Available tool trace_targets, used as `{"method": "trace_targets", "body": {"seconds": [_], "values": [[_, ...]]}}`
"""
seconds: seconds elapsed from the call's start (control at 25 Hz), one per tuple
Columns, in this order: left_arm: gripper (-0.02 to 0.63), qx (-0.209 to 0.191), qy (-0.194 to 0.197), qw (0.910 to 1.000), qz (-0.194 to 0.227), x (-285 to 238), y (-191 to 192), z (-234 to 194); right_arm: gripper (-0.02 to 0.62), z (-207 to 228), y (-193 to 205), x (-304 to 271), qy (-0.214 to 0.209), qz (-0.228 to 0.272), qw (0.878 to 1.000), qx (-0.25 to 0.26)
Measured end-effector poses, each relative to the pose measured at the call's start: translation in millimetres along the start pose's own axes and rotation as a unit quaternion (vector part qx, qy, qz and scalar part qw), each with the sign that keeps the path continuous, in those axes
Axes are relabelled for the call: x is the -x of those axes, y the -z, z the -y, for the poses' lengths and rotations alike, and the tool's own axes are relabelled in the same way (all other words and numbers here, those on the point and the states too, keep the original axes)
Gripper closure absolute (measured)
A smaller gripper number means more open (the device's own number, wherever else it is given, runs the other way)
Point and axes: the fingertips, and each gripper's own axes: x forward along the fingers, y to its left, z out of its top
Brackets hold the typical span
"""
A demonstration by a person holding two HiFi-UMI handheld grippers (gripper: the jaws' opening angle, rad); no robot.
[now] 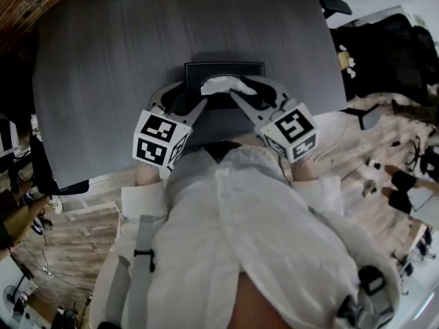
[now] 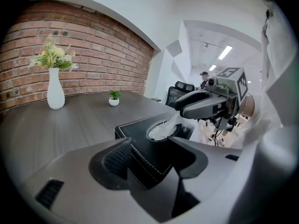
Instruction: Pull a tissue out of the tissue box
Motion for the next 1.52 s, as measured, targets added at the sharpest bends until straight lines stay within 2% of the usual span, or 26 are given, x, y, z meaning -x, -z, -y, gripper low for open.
{"method": "trace_targets", "body": {"seconds": [0.24,0.4,0.6,0.72,0.76,0.84,0.92,1.36,1.52], "values": [[0.383,-0.014,-0.008,0.9999,-0.005,-7.2,-4.3,1.3,0.478,-1.5,5.4,-6.6,-0.006,-0.019,1.0,0.017],[0.385,-0.008,-0.019,0.9997,-0.009,-8.7,-2.8,-3.2,0.477,-4.8,8.0,-13.4,-0.012,-0.027,0.999,0.027],[0.385,-0.003,-0.038,0.9992,-0.01,-11.1,-3.0,-8.9,0.479,3.3,12.9,-19.7,0.02,-0.05,0.997,0.059],[0.387,-0.005,-0.041,0.9991,-0.008,-10.5,-1.8,-8.4,0.482,3.5,17.2,-20.1,0.025,-0.061,0.996,0.063],[0.387,-0.003,-0.041,0.9991,-0.008,-10.3,-1.7,-8.2,0.501,3.7,18.2,-20.4,0.025,-0.063,0.996,0.062],[0.387,-0.002,-0.042,0.9991,-0.009,-10.3,-0.8,-8.7,0.557,4.5,19.6,-20.9,0.025,-0.068,0.996,0.058],[0.387,-0.003,-0.044,0.999,-0.01,-10.5,0.6,-9.4,0.571,4.8,19.9,-21.0,0.021,-0.068,0.996,0.049],[0.387,-0.015,-0.041,0.999,-0.013,-7.7,4.4,-12.5,0.583,16.6,4.1,-18.3,0.037,-0.019,0.999,-0.03],[0.387,-0.019,-0.041,0.9989,-0.011,-7.3,5.5,-12.8,0.584,13.3,0.1,-15.2,0.05,-0.011,0.998,-0.038]]}}
